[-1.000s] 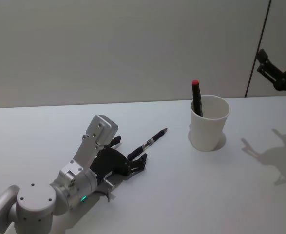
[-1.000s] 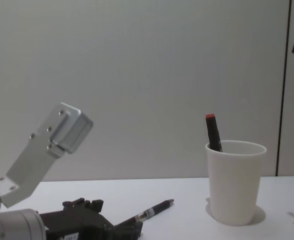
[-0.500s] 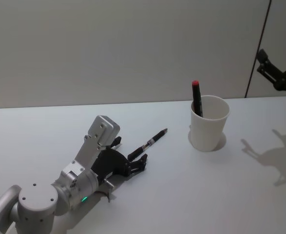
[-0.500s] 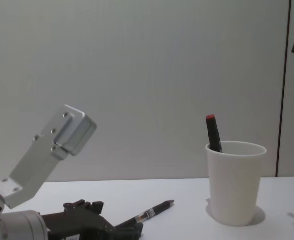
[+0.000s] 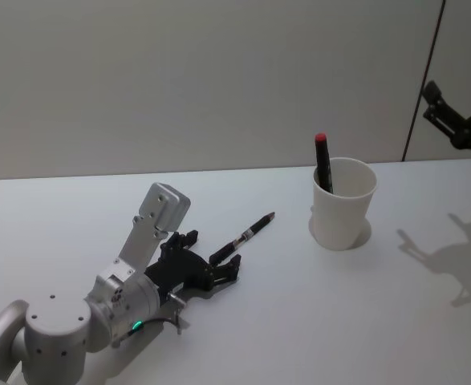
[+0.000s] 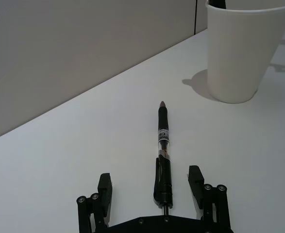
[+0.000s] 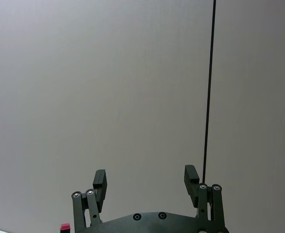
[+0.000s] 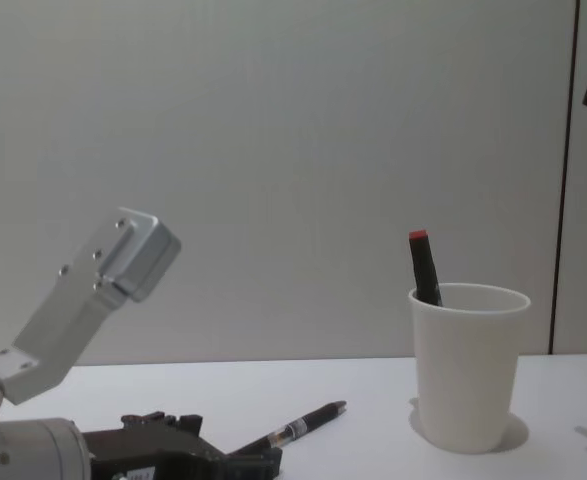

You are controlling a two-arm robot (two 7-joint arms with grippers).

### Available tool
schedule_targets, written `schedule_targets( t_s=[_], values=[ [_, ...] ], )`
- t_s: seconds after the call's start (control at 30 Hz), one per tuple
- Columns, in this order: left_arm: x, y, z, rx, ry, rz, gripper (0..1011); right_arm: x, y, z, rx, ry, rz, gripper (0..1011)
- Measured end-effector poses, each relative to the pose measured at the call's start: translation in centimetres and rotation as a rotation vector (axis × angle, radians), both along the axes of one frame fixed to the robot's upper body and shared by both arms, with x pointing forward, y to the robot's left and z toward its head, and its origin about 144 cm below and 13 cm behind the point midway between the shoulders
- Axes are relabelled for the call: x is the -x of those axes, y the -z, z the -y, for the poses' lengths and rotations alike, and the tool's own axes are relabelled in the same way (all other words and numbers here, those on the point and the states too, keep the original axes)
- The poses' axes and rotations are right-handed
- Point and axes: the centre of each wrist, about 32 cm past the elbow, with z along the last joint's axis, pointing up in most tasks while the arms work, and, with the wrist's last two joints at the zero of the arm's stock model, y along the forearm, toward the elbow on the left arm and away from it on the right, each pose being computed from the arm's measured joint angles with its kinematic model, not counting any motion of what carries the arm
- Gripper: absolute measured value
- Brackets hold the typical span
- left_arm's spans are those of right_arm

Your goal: Place the pen into the pen holder.

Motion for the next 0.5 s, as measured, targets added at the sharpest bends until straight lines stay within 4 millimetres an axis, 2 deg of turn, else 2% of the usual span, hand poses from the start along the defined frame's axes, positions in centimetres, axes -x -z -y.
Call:
schedule_targets(
  t_s=[0.5],
  values=[
    [-0.10,-0.48,-0.21,0.043,-0.013,-0.059,999,0.00,0.00,0.00,0.000,0.000,0.000,1002]
  ],
)
